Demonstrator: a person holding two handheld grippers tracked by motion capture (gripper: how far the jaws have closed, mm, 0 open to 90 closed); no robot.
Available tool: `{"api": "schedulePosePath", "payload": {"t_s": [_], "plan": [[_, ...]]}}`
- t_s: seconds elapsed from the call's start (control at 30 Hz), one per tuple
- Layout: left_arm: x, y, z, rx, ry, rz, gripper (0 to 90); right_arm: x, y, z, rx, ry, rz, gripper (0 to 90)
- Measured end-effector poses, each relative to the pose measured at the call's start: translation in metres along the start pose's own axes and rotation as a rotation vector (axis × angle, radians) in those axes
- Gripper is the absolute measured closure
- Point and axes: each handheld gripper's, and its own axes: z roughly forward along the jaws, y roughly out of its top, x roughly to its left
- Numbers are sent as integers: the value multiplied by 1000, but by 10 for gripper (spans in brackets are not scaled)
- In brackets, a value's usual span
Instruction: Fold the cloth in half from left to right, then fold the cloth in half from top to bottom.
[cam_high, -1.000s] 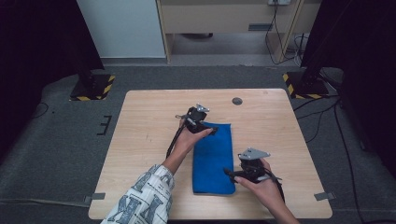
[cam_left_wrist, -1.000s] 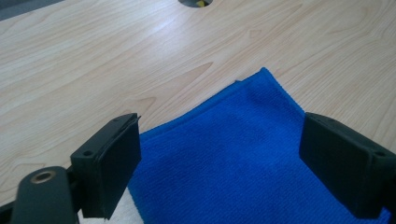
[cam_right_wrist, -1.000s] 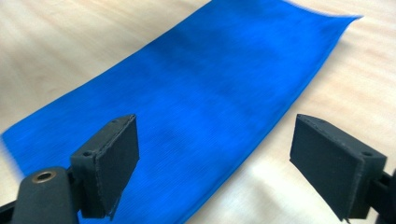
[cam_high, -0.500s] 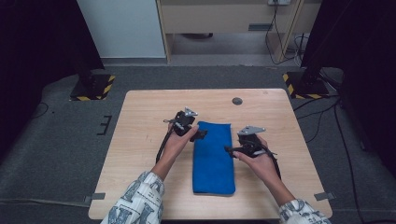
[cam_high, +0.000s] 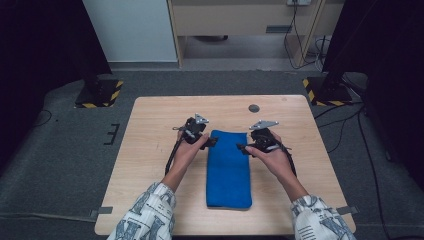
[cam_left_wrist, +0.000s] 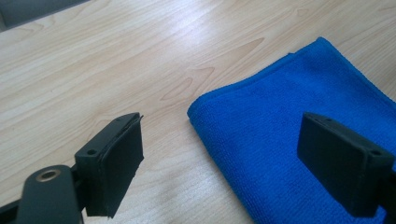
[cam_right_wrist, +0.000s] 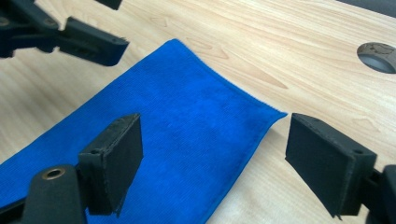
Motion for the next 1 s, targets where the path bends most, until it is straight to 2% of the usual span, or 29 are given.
{"api": "schedulePosePath", "payload": {"t_s": [0.07,0.1,0.17,0.3,0.37,0.47,0.63,0.67,0.7,0.73,0.8,0.9,0.97,1.0], "plan": [[1,0,0,-8,-6,-6,136,-2,2,4,8,5,11,200],[3,0,2,-5,-9,-17,136,-4,4,8,16,-14,-2,219],[5,0,2,-14,-15,-23,135,-6,7,12,15,-20,5,230],[9,1,5,-23,-16,-47,136,-11,11,18,28,-14,17,261],[11,0,6,-26,-21,-68,137,-15,14,24,47,-15,26,324],[12,-2,10,-18,-32,-66,137,-18,16,29,70,-24,21,353],[12,-3,12,-11,-33,-71,137,-20,15,34,77,-26,37,323],[12,-3,14,-7,-26,-70,142,-20,14,36,81,-29,38,265],[12,-3,14,-7,-26,-70,146,-20,14,36,81,-29,38,265],[13,-4,14,-5,-20,-77,153,-20,14,38,76,-33,38,225],[15,-5,15,-1,-14,-93,169,-20,14,39,74,-39,37,231],[16,-6,16,8,-20,-95,189,-21,13,41,79,-42,33,312],[14,-4,16,0,-22,-79,230,-21,12,43,81,-42,29,377],[14,-4,16,0,-22,-79,245,-21,12,43,81,-42,29,377]]}}
